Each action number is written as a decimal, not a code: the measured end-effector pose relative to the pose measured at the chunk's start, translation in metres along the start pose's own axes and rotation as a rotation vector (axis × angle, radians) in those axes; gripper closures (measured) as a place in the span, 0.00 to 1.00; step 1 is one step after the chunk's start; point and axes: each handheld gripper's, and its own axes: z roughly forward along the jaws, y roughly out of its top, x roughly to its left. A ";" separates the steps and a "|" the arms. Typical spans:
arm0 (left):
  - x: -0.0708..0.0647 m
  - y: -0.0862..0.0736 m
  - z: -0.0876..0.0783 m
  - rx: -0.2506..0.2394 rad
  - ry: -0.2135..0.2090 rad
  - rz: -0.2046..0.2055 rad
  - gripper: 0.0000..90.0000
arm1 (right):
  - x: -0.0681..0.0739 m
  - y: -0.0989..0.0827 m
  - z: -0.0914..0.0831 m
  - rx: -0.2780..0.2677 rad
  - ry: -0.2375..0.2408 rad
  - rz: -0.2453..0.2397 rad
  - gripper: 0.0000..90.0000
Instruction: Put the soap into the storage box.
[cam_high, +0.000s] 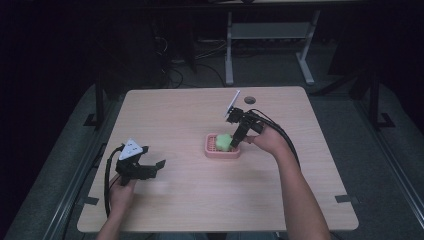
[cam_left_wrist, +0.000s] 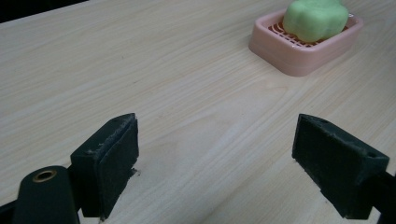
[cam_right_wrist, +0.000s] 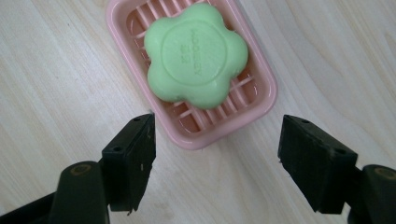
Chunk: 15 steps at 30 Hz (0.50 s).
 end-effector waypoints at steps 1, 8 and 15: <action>0.000 0.000 0.000 0.002 0.001 0.004 0.16 | 0.000 0.000 0.000 0.000 0.000 0.000 0.30; 0.000 0.000 0.000 0.006 0.001 0.006 0.16 | -0.001 -0.008 0.000 0.001 -0.004 0.011 0.30; 0.000 0.000 0.000 0.003 0.000 0.008 0.16 | -0.003 -0.014 -0.005 -0.002 -0.008 0.014 0.30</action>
